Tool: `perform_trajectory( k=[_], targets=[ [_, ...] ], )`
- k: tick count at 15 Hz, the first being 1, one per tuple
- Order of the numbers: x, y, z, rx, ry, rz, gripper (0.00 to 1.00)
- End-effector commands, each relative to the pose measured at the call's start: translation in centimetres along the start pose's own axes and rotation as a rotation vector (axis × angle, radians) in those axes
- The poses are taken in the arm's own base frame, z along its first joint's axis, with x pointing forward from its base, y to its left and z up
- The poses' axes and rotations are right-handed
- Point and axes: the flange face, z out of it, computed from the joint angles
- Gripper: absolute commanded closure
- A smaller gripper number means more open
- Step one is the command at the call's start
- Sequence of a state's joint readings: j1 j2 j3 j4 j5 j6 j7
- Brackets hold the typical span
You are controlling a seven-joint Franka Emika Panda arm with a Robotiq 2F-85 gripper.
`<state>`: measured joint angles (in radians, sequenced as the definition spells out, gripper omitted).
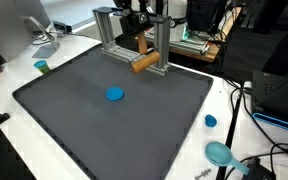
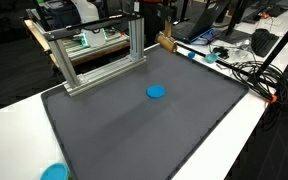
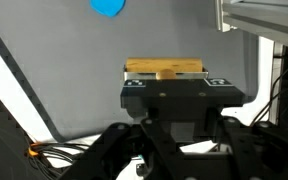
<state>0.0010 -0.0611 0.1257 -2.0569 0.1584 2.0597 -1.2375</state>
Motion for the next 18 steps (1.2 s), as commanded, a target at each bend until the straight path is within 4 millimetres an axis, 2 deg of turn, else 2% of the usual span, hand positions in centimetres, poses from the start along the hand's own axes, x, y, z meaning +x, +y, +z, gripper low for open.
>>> perform_trajectory(
  k=[1,2,3,5,13,18],
  targets=[
    [-0.1,-0.3,-0.1,0.001,-0.001,-0.002,0.53],
    [-0.2,-0.5,0.0,0.003,-0.002,-0.003,0.53],
    [-0.2,-0.5,0.1,0.006,-0.002,-0.004,0.78],
    [-0.3,-0.3,-0.1,-0.085,-0.013,0.108,0.78],
    [0.5,-1.1,-0.8,-0.235,-0.052,0.493,0.78],
    [-1.3,-1.6,-0.9,-0.263,-0.074,0.78,0.78]
  ],
)
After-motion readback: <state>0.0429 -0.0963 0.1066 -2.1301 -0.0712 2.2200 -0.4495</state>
